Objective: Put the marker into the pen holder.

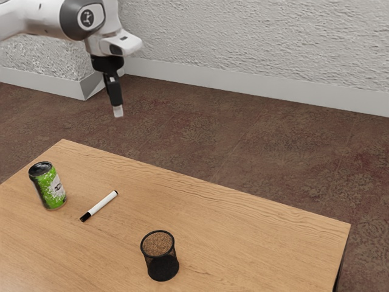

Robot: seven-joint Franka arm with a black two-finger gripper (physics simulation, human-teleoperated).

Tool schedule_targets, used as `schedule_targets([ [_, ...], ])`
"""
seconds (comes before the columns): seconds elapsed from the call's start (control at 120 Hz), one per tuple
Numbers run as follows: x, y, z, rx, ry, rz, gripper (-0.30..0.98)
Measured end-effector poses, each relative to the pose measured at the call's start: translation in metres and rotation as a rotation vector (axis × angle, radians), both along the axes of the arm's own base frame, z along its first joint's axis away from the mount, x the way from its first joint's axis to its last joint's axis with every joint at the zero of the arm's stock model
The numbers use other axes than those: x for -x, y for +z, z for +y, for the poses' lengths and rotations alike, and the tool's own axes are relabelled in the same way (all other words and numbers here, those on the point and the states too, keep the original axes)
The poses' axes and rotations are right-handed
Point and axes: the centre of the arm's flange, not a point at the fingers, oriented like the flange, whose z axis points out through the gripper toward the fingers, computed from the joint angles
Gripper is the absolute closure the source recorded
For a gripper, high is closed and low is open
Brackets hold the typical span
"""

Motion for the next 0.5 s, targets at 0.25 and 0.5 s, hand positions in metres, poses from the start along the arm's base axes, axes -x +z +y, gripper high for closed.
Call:
schedule_targets([
  [0.25, 0.027, 0.003, 0.001, 0.025, 0.026, 0.005, 0.00],
  [0.5, 0.051, -0.083, 0.031, -0.065, 0.203, 0.068, 0.00],
])
